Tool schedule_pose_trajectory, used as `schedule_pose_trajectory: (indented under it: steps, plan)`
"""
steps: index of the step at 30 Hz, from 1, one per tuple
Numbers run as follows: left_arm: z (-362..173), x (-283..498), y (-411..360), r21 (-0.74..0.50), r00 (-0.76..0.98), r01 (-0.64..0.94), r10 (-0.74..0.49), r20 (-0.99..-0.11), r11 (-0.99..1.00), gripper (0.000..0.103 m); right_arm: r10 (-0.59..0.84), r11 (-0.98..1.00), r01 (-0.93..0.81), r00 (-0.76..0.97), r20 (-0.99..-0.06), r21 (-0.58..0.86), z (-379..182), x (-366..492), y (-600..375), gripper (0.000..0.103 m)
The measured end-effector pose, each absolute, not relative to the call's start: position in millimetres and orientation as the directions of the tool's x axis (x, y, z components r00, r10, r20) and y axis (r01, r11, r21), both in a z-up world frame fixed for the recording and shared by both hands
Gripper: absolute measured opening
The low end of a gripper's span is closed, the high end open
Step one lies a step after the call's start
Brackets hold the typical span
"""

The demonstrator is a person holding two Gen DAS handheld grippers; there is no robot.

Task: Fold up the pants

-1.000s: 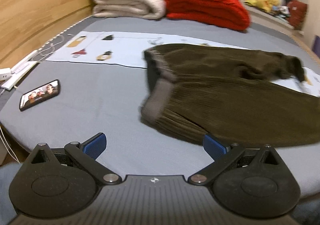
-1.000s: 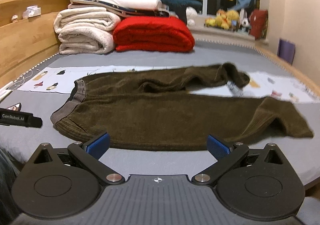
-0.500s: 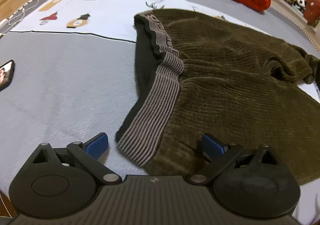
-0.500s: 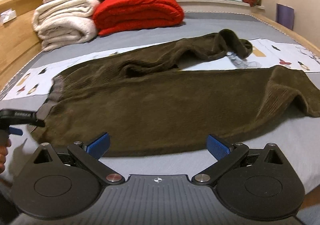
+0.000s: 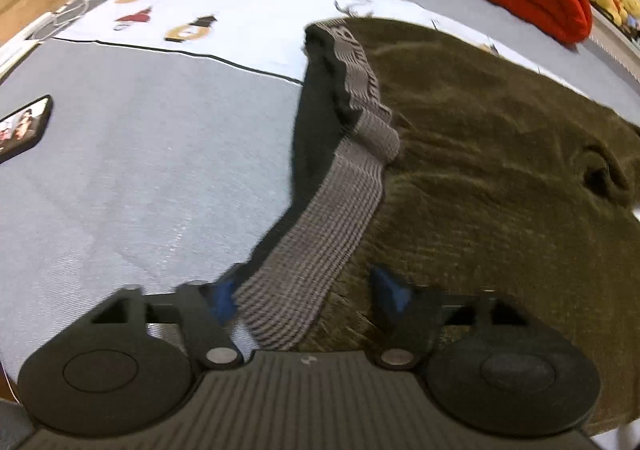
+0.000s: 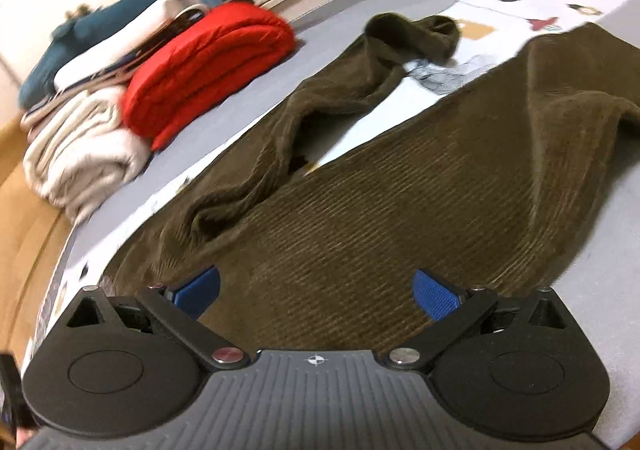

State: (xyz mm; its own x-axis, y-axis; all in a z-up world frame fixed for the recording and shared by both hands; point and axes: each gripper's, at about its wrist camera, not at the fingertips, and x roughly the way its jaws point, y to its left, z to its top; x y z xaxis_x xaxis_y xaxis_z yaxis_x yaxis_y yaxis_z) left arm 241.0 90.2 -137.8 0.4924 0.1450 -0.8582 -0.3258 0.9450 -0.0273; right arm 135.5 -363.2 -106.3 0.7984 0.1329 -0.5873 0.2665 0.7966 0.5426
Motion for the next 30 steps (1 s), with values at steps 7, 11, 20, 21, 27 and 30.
schedule_pose_trajectory:
  steps: [7,11,20,21,27,30]
  plan:
    - [-114,218,83,0.038,0.580,-0.272,0.196,-0.791,0.961,0.027,0.112,0.807,0.290,0.780,-0.616,0.514,-109,138,-365,0.102]
    - [-117,218,108,-0.048,0.549,-0.282,0.121,-0.827,0.958,0.027,0.092,0.814,0.297,0.782,-0.617,0.499,-108,136,-364,0.102]
    - [-113,205,117,-0.028,0.562,-0.265,0.131,-0.817,0.964,0.027,0.087,0.831,0.291,0.774,-0.627,0.475,-108,142,-354,0.102]
    - [-114,203,119,-0.024,0.561,-0.268,0.135,-0.816,0.963,0.027,0.086,0.835,0.288,0.774,-0.628,0.469,-108,142,-354,0.102]
    - [-114,189,141,-0.035,0.552,-0.287,0.135,-0.823,0.957,0.028,0.076,0.837,0.294,0.772,-0.631,0.461,-107,141,-360,0.102]
    - [-112,180,147,-0.059,0.558,-0.300,0.125,-0.820,0.952,0.028,0.079,0.828,0.299,0.776,-0.626,0.475,-107,139,-365,0.102]
